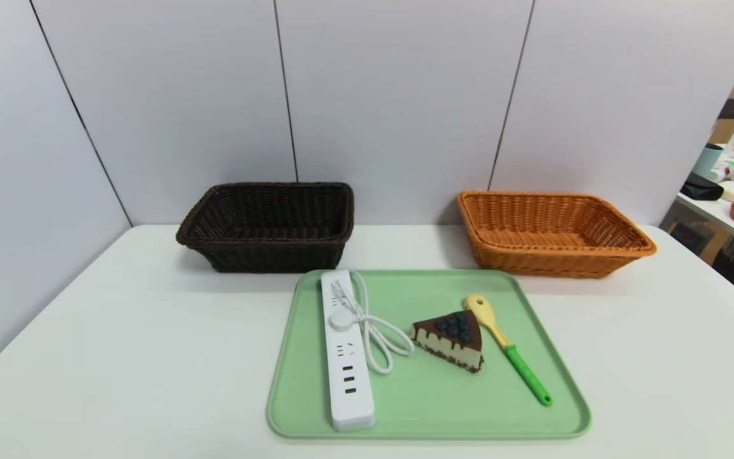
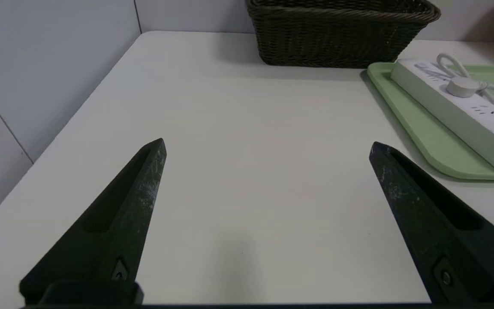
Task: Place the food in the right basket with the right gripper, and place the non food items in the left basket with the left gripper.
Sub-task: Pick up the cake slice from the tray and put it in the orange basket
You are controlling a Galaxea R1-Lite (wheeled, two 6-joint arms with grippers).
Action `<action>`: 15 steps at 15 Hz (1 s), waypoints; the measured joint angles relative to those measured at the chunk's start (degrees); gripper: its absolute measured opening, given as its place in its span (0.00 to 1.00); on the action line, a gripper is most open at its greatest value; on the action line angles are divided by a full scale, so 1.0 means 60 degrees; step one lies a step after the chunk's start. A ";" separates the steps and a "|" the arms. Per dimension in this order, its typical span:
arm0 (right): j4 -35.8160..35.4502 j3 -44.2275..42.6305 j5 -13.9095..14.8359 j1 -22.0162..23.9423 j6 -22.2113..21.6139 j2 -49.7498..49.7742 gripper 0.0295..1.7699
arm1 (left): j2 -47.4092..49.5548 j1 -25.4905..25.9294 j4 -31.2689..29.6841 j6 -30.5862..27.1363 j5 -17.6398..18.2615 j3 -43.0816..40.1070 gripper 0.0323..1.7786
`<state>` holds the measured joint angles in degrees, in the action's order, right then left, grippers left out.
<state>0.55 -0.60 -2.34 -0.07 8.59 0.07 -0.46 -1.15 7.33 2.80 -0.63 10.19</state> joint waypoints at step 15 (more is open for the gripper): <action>0.1327 -1.1049 -0.0427 0.0028 -0.0465 -0.7729 0.96 | -0.6339 -0.0020 -0.0561 -0.0697 0.1061 0.6022 0.95</action>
<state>8.51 -66.89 -4.90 0.10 5.80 -46.30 -38.50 -1.27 3.96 -1.38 5.73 46.32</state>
